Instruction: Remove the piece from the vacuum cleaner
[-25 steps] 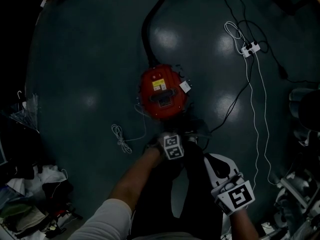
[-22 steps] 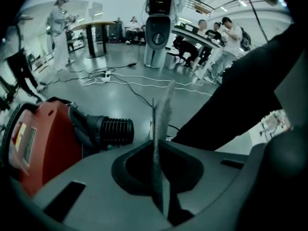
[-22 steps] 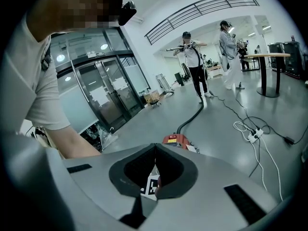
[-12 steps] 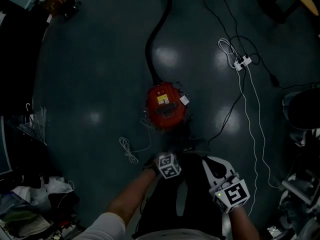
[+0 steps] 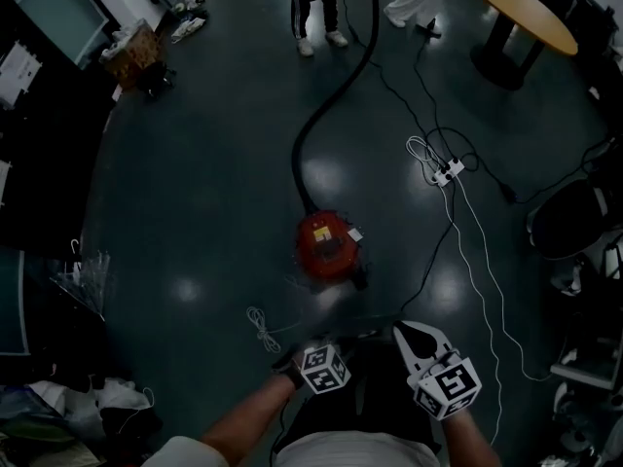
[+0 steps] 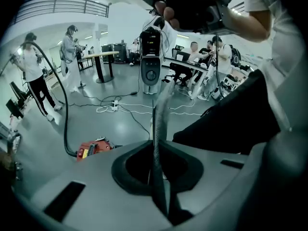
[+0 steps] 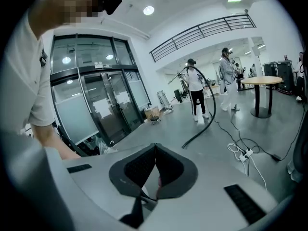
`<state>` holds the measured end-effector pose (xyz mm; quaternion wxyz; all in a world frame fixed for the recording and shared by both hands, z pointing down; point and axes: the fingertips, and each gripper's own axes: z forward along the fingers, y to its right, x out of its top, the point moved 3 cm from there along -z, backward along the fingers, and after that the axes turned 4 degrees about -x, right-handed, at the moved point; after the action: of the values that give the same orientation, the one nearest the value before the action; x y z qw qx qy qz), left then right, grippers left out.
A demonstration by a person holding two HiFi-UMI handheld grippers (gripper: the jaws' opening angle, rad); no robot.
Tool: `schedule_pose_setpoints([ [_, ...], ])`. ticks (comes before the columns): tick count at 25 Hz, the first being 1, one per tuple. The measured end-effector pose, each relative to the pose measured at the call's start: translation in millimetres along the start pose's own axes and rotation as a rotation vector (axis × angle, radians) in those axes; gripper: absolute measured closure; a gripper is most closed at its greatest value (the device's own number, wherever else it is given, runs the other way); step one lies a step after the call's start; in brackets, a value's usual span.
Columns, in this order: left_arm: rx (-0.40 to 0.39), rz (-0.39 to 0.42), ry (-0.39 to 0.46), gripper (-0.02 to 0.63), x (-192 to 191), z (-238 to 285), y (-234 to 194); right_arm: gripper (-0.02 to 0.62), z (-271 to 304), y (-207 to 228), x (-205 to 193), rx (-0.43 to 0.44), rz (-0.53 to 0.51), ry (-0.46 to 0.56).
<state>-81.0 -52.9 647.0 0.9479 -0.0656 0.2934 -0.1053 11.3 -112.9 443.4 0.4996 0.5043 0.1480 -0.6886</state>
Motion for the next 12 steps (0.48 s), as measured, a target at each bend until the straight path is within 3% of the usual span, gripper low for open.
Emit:
schedule_pose_setpoints([
  [12, 0.012, 0.009, 0.055, 0.580, 82.3, -94.5, 101.6, 0.578, -106.1, -32.3, 29.2, 0.024, -0.066, 0.081],
])
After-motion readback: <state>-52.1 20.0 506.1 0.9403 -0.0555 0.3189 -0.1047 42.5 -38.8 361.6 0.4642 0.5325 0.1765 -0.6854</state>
